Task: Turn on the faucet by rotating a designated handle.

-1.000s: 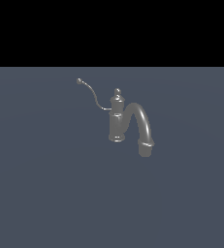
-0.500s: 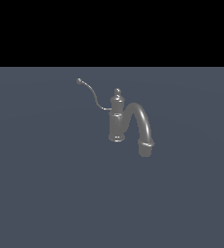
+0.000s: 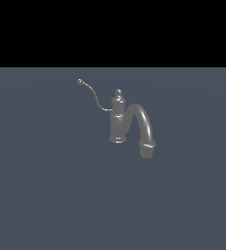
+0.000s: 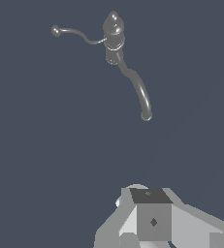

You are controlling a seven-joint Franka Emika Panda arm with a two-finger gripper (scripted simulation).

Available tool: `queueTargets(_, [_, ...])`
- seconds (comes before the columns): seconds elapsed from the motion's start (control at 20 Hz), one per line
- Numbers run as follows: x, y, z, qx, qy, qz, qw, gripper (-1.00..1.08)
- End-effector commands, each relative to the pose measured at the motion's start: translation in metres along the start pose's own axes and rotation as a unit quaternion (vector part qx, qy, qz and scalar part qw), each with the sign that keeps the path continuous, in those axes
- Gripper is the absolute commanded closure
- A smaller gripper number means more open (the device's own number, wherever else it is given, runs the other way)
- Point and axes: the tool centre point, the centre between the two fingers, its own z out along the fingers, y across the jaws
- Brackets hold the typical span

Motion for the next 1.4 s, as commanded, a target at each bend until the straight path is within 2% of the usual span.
queueTargets(0.0, [0.012,-0.004,0.001,0.001,0.001,0.021,0.9998,1.08])
queueTargets(0.3, [0.048,-0.017,0.008,0.002,0.005,0.086,0.9963,1.08])
queueTargets(0.65, [0.092,-0.035,0.021,0.003,0.010,0.166,0.9860,1.08])
queueTargets(1.0, [0.135,-0.054,0.041,0.004,0.016,0.245,0.9693,1.08])
queueTargets(1.35, [0.176,-0.074,0.067,0.005,0.022,0.323,0.9463,1.08])
